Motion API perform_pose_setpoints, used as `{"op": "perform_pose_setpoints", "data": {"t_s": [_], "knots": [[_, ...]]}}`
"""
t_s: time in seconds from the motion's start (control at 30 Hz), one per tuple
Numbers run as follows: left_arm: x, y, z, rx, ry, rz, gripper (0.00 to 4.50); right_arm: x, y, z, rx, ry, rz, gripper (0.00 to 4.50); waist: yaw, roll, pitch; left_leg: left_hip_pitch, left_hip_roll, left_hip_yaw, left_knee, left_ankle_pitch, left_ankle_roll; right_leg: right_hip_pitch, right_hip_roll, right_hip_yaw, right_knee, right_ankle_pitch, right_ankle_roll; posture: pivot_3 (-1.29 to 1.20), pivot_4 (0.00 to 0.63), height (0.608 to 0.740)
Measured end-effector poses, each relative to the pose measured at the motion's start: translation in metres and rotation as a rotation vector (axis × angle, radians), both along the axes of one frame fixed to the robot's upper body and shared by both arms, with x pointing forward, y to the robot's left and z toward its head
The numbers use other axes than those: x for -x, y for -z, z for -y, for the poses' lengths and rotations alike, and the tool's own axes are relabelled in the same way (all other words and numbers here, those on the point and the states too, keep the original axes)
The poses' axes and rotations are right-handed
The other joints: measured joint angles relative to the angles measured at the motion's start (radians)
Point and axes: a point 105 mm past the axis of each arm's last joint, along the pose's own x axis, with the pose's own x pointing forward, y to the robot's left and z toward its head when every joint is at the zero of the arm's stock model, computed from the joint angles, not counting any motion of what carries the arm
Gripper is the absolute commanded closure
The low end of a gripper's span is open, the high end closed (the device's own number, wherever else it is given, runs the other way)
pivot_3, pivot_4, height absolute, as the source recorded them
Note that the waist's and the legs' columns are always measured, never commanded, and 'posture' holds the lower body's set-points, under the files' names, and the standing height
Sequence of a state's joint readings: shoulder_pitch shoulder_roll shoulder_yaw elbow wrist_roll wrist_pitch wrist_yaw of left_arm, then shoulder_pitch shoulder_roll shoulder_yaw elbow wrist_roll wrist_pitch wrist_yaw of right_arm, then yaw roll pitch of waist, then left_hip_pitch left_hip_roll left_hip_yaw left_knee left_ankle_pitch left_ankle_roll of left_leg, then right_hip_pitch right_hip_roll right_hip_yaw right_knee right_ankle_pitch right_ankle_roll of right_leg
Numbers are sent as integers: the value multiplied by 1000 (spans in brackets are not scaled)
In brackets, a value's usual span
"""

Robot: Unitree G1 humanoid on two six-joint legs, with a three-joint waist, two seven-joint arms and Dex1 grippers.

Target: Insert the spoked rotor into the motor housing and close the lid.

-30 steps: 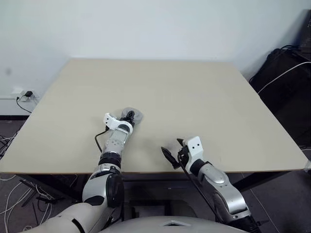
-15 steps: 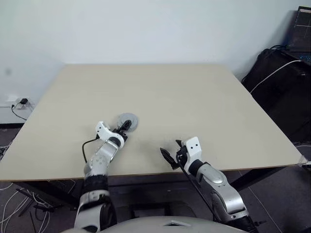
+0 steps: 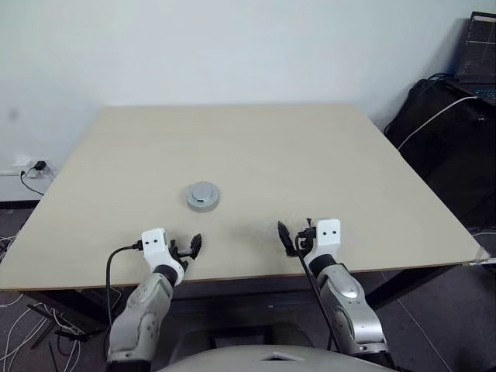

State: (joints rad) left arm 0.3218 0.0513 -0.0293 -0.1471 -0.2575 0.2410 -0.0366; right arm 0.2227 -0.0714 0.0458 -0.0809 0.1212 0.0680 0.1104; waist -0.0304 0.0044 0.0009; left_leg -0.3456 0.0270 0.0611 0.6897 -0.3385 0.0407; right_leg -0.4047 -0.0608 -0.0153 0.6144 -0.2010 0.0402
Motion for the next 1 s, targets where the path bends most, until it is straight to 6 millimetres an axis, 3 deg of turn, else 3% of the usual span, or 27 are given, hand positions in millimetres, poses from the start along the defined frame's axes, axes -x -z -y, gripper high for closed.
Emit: {"op": "perform_pose_setpoints", "data": {"t_s": [0.17,0.33,0.5,1.0], "knots": [[-3,-19,0,-169,-42,151,55,8,2,11,98,60,36,0,13,0,1,-2,0,1,0,0,1,-5,-1,0,0,-1,1,0,0,740],[-4,-27,10,-203,-49,243,55,10,8,12,129,85,42,0,12,1,2,-2,1,2,0,0,2,-5,0,1,0,-2,4,0,0,740],[-6,-36,6,-240,-78,319,55,10,5,10,102,94,63,0,13,2,2,-3,2,2,0,-1,2,-5,0,0,0,-2,4,0,0,740],[-2,-28,8,-233,-93,327,55,13,3,4,18,48,87,0,12,2,3,-2,3,3,0,-2,4,-6,-1,0,-1,-3,5,0,0,740]]}}
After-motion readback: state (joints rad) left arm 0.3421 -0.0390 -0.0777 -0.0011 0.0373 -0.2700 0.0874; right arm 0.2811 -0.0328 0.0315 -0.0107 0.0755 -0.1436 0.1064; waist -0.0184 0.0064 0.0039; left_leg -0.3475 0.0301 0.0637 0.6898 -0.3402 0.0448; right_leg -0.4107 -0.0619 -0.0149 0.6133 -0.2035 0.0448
